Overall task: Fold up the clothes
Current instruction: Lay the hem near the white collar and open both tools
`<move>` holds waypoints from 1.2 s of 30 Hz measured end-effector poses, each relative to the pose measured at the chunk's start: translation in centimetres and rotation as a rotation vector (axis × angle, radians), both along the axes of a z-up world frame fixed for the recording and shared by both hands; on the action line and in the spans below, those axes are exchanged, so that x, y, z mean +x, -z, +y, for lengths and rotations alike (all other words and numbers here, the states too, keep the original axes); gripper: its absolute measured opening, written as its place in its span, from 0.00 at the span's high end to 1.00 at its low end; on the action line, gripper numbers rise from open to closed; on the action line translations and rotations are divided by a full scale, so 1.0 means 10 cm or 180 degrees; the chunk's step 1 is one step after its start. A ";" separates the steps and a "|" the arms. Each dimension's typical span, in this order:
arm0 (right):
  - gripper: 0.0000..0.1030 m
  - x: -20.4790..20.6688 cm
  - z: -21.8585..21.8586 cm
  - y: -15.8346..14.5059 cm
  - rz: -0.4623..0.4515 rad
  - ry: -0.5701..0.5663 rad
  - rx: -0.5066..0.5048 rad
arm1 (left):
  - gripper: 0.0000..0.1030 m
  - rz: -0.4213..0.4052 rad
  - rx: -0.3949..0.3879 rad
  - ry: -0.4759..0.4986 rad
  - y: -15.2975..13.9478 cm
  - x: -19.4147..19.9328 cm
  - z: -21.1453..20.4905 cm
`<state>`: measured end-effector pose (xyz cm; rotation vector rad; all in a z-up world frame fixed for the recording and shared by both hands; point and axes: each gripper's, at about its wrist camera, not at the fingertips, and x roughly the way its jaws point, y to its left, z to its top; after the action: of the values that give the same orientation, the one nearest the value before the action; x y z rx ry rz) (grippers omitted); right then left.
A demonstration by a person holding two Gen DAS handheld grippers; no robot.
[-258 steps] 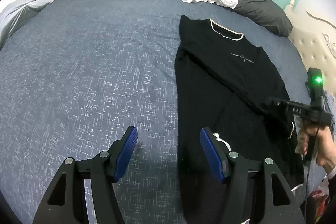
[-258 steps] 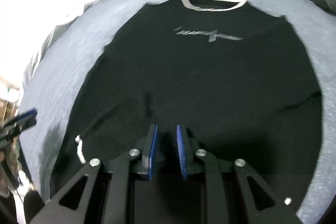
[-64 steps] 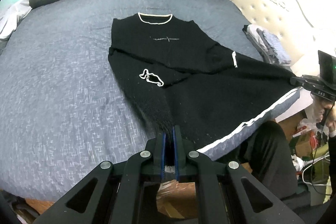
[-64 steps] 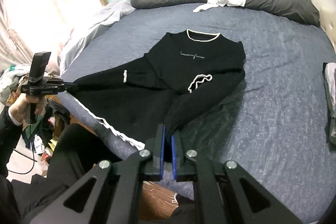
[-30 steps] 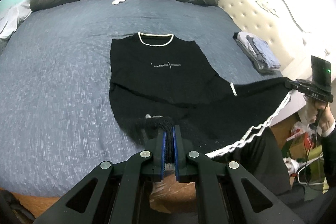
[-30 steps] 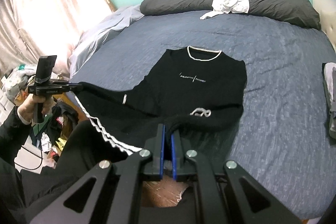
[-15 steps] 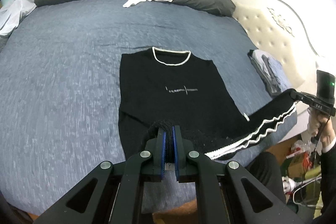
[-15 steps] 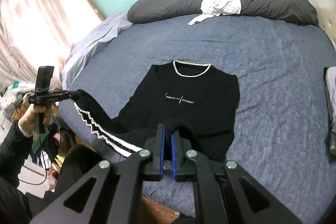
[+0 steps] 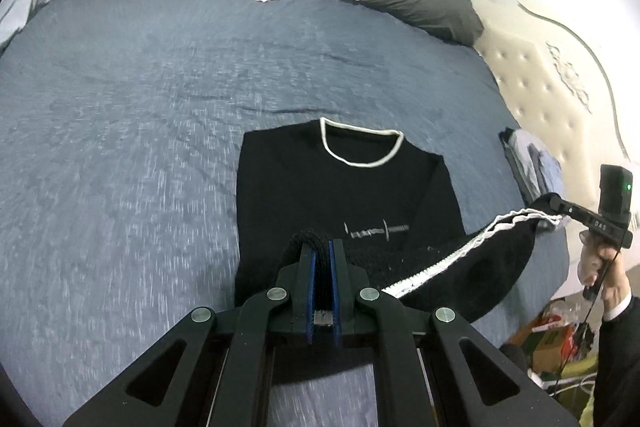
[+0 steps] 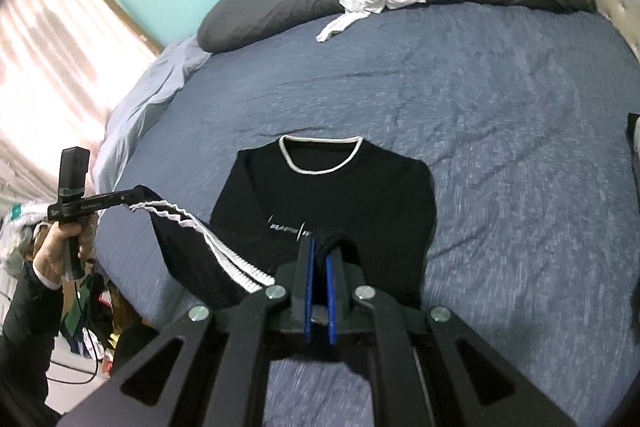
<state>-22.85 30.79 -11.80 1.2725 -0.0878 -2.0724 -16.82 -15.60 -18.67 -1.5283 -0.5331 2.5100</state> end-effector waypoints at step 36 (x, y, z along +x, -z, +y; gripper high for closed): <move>0.95 -1.92 -0.49 1.38 -0.0638 0.0484 0.0176 | 0.91 -0.0460 0.0236 -0.0290 1.34 -1.61 -0.57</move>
<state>-42.06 25.93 -25.59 1.5479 -0.2251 -2.0799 -32.92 -21.31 -32.09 -1.7027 -0.7236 2.4267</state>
